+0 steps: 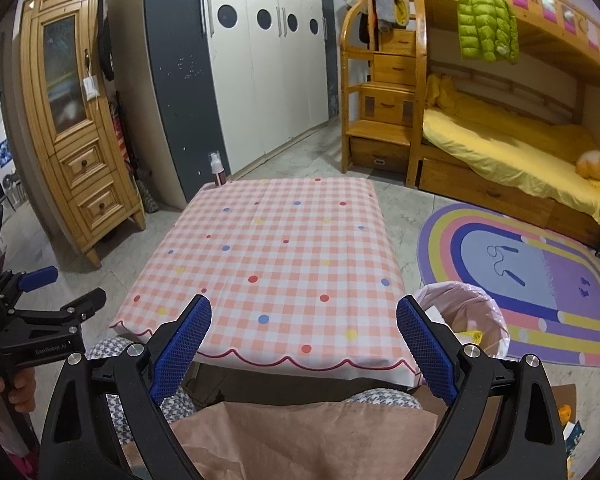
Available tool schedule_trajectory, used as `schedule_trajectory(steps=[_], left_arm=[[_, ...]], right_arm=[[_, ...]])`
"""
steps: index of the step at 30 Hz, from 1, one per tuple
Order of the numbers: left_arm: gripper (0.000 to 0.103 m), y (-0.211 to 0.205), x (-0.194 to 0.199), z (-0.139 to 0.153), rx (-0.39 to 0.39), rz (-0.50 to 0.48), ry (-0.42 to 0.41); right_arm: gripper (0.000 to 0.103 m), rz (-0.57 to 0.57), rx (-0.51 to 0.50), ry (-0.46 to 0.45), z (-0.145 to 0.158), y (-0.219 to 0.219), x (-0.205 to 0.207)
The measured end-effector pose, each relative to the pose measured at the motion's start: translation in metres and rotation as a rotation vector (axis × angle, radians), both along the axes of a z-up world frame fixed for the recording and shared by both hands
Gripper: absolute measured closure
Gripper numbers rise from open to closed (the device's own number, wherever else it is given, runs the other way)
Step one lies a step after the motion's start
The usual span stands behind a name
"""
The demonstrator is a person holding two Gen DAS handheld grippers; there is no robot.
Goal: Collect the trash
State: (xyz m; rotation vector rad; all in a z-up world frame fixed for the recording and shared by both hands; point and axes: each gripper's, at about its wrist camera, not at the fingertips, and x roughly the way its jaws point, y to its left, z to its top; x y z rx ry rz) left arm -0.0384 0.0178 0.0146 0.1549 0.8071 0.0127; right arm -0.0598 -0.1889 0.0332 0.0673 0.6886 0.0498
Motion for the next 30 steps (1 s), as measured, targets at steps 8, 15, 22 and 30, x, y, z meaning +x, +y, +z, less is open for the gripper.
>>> schedule_trajectory(steps=[8,15,22,30], left_arm=[[0.007,0.011,0.003,-0.009,-0.012,0.021,0.028],[0.007,0.011,0.004,-0.01,-0.011,0.024,0.029],[0.007,0.011,0.005,-0.01,-0.011,0.022,0.03],[0.007,0.008,0.005,-0.008,-0.004,0.017,0.03]], right_arm=[[0.01,0.002,-0.011,0.016,-0.007,0.007,-0.001],[0.01,-0.005,-0.013,0.019,-0.008,0.007,0.002],[0.01,-0.009,-0.011,0.02,-0.009,0.006,0.003],[0.01,-0.016,-0.001,0.019,-0.012,0.001,0.002]])
